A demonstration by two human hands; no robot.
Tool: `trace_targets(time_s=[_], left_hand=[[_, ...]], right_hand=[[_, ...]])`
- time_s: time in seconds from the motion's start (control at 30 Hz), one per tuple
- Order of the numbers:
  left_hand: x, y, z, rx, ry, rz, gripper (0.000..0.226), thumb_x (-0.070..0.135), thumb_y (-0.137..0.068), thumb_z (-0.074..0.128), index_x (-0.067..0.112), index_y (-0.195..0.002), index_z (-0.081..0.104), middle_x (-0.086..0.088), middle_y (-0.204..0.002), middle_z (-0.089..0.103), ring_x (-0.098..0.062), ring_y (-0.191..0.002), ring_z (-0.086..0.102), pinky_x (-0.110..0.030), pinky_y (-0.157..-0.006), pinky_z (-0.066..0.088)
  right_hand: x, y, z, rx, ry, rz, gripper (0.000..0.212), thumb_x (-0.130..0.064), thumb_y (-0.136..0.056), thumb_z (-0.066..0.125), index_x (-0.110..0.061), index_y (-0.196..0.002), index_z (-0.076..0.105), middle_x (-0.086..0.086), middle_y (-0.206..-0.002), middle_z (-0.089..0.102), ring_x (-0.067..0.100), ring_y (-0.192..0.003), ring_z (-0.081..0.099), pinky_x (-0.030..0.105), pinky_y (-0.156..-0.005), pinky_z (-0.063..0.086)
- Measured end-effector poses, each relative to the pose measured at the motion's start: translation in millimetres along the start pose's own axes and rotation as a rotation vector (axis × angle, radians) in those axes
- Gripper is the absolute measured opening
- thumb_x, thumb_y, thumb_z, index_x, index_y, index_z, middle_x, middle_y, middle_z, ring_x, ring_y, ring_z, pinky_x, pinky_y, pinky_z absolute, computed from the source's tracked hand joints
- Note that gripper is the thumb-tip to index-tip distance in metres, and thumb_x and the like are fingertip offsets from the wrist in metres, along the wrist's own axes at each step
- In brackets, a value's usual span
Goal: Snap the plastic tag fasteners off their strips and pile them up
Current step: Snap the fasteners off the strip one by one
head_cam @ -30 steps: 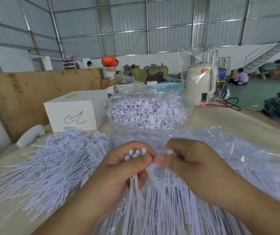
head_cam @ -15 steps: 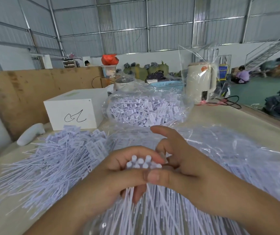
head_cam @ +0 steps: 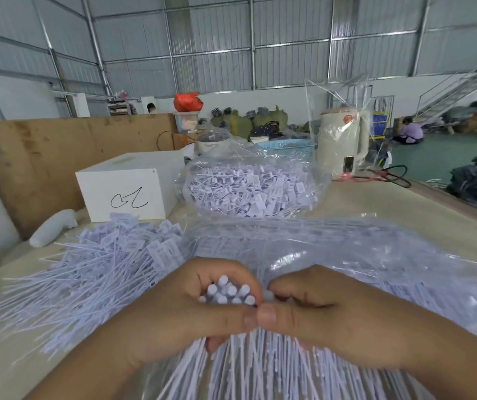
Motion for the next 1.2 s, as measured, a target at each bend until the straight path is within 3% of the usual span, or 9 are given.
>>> trace_targets(time_s=[0.2,0.47,0.57,0.63,0.73,0.9,1.03,1.1,1.2], left_hand=[[5.3,-2.1,-14.7,0.326,-0.023,0.083,0.018,0.038,-0.063,0.077,0.023,-0.067,0.069,0.001,-0.054,0.049,-0.009,-0.044,0.043,-0.018,-0.044,0.038],[18.3,0.6,-16.1,0.534,0.055,0.123,0.009,0.029,-0.067,0.071,0.02,-0.064,0.069,0.008,-0.05,0.05,-0.004,-0.04,0.042,-0.013,-0.04,0.036],[18.3,1.4,-17.3,0.536,0.053,0.127,0.012,0.03,-0.065,0.076,0.02,-0.067,0.07,0.009,-0.052,0.05,-0.005,-0.043,0.043,-0.013,-0.042,0.037],[16.3,3.9,-23.6,0.535,0.051,0.126,0.018,0.032,-0.06,0.08,0.019,-0.069,0.071,0.006,-0.056,0.053,-0.007,-0.048,0.046,-0.015,-0.045,0.04],[15.4,6.1,-30.3,0.521,0.024,0.138,0.012,0.027,-0.061,0.079,0.02,-0.068,0.071,0.005,-0.056,0.054,-0.007,-0.048,0.045,-0.014,-0.044,0.038],[11.6,4.8,-29.0,0.695,0.018,0.162,0.003,0.026,-0.069,0.071,0.024,-0.071,0.071,0.01,-0.055,0.055,-0.005,-0.047,0.045,-0.016,-0.046,0.039],[13.8,7.5,-25.4,0.78,0.055,0.159,0.026,0.035,-0.058,0.087,0.022,-0.074,0.072,0.008,-0.053,0.053,-0.006,-0.046,0.046,-0.016,-0.046,0.04],[14.6,13.0,-33.3,0.849,0.075,0.147,0.028,0.042,-0.055,0.075,0.023,-0.074,0.073,0.007,-0.054,0.055,-0.006,-0.047,0.047,-0.019,-0.047,0.042],[10.8,21.6,-54.5,0.926,0.213,0.12,0.017,0.033,-0.059,0.074,0.022,-0.072,0.074,0.006,-0.054,0.054,-0.009,-0.047,0.045,-0.025,-0.05,0.043]], right_hand=[[-7.7,1.5,-27.2,0.352,0.068,0.0,0.07,-0.083,-0.067,0.047,-0.013,-0.067,0.052,-0.007,-0.048,0.037,0.007,-0.045,0.032,0.023,-0.046,0.025],[-29.7,14.1,-30.8,0.675,0.273,-0.031,0.059,-0.075,-0.078,0.038,-0.02,-0.062,0.05,-0.011,-0.05,0.045,0.012,-0.046,0.041,0.023,-0.043,0.029],[-24.7,11.8,-32.1,0.655,0.132,-0.096,0.051,-0.068,-0.082,0.047,-0.019,-0.065,0.052,-0.01,-0.045,0.04,0.009,-0.04,0.035,0.019,-0.042,0.028],[-15.4,5.3,-26.6,0.441,-0.112,-0.124,0.04,-0.056,-0.087,0.058,-0.019,-0.074,0.056,-0.01,-0.051,0.039,0.006,-0.046,0.033,0.018,-0.046,0.026],[-8.4,2.2,-15.7,0.178,-0.118,-0.081,0.016,-0.045,-0.09,0.06,-0.03,-0.087,0.06,0.001,-0.064,0.046,0.023,-0.058,0.043,0.035,-0.056,0.035],[-9.3,2.5,-33.8,0.47,0.019,-0.057,0.021,-0.039,-0.09,0.061,-0.036,-0.073,0.05,-0.01,-0.05,0.042,0.006,-0.043,0.034,0.019,-0.045,0.028],[-21.5,6.0,-31.8,0.623,0.007,-0.068,0.028,-0.035,-0.091,0.061,-0.046,-0.067,0.051,-0.013,-0.046,0.042,0.006,-0.042,0.033,0.014,-0.042,0.029],[-18.9,10.0,-37.0,0.702,-0.059,-0.045,0.019,-0.039,-0.09,0.059,-0.035,-0.072,0.052,-0.011,-0.045,0.041,0.006,-0.038,0.031,0.015,-0.038,0.028],[-5.2,20.8,-60.7,0.823,-0.22,-0.012,0.037,-0.05,-0.084,0.056,-0.014,-0.075,0.049,-0.008,-0.046,0.032,0.006,-0.038,0.027,0.018,-0.035,0.026]])
Point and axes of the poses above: each hand's wrist, its own y-axis away from the middle knuckle, its own z-axis out of the palm, x = y × z, the point moved 8 cm from there along -y, towards the middle knuckle
